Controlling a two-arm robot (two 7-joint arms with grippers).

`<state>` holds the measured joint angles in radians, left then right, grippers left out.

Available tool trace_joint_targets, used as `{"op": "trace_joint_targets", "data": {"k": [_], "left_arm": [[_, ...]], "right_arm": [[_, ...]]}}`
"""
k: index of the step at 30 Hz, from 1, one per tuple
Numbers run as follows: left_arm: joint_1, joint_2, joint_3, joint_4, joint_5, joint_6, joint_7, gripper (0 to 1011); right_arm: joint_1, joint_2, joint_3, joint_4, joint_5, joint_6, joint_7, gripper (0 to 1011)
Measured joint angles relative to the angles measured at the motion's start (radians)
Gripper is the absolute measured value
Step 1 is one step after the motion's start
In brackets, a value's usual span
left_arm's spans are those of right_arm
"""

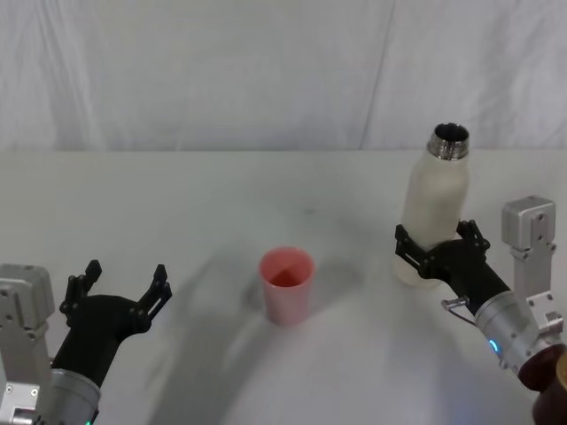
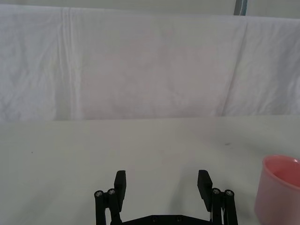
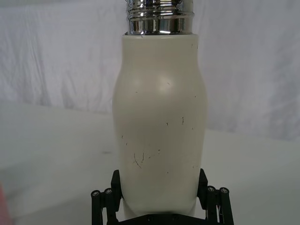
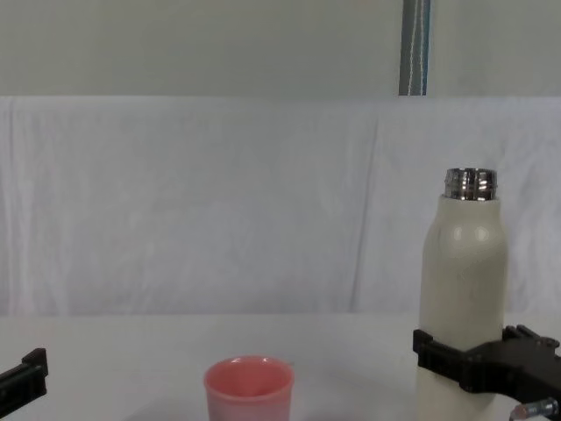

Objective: Grasp the thermos with one hand and pour water into the cup lid.

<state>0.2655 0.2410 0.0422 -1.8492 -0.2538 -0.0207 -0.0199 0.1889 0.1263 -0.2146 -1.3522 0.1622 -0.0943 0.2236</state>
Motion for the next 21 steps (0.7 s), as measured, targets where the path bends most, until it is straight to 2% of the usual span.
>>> {"op": "trace_joint_targets", "data": {"k": [6,11,14,15,17,21], "left_arm": [[0.000,0.000,0.000,0.000,0.000,0.000,0.000,1001],[0.000,0.000,0.000,0.000,0.000,0.000,0.000,1001],[0.000,0.000,0.000,0.000,0.000,0.000,0.000,1001],[0.000,0.000,0.000,0.000,0.000,0.000,0.000,1001],[0.000,0.000,0.000,0.000,0.000,0.000,0.000,1001],[0.000,0.000,0.000,0.000,0.000,0.000,0.000,1001]], "right_arm": [[0.002,0.016,-0.001,-0.030,-0.005,0.004,0.004,950],[0.001,0.030,-0.008,-0.059,-0.030,0.008,-0.002,950],[-0.005,0.050,-0.021,-0.093,-0.076,0.010,-0.017,950],[-0.005,0.050,-0.021,-0.093,-0.076,0.010,-0.017,950],[-0.012,0.070,-0.034,-0.124,-0.128,0.012,-0.032,950],[-0.023,0.090,-0.048,-0.158,-0.188,0.015,-0.049,950]]}}
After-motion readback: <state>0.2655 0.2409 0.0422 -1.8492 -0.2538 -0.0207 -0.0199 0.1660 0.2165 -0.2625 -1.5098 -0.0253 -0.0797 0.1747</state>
